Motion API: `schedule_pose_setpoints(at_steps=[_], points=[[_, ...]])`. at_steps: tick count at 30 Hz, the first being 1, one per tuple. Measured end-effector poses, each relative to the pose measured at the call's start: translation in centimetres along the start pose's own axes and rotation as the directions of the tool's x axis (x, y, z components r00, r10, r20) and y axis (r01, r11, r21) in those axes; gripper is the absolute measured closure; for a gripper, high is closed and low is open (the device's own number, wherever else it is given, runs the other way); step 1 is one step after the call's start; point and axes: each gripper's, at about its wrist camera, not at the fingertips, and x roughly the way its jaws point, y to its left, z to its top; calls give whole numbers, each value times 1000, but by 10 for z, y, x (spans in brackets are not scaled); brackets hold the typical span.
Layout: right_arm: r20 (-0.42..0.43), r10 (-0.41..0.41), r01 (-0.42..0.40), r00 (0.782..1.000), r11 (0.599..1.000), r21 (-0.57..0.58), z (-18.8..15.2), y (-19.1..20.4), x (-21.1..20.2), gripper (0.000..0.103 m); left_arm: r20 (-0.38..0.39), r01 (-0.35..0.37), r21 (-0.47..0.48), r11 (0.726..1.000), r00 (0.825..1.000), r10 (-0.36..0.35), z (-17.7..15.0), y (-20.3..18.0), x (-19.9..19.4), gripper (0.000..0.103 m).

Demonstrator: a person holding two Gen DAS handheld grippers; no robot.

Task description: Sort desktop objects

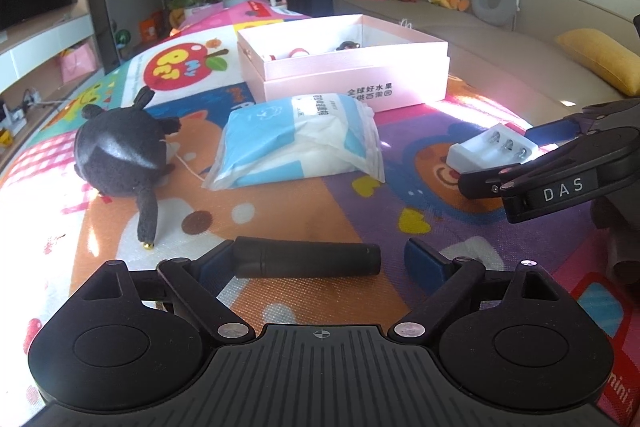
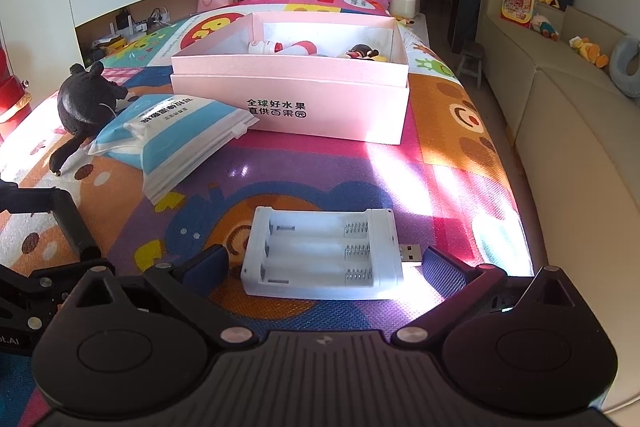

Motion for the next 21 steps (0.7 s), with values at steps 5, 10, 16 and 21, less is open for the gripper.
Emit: schedule_pose_setpoints(at_steps=[5, 10, 16, 21], points=[[51, 0, 1, 999, 1000, -25, -3, 3, -8, 1, 0, -1, -11, 1000, 1000, 1, -1, 0, 1, 9], [-13, -2, 2, 1000, 1000, 2, 2, -2, 3, 0, -1, 11, -35, 999, 1000, -11, -2, 5, 1, 8], [-18, 15, -14, 1000, 1000, 9, 3, -2, 6, 1, 3, 11, -34, 999, 1000, -10, -2, 4, 1, 8], [4, 24, -24, 1000, 1000, -2, 2, 0, 2, 12, 4, -8, -33, 999, 1000, 8, -1, 2, 1, 13]])
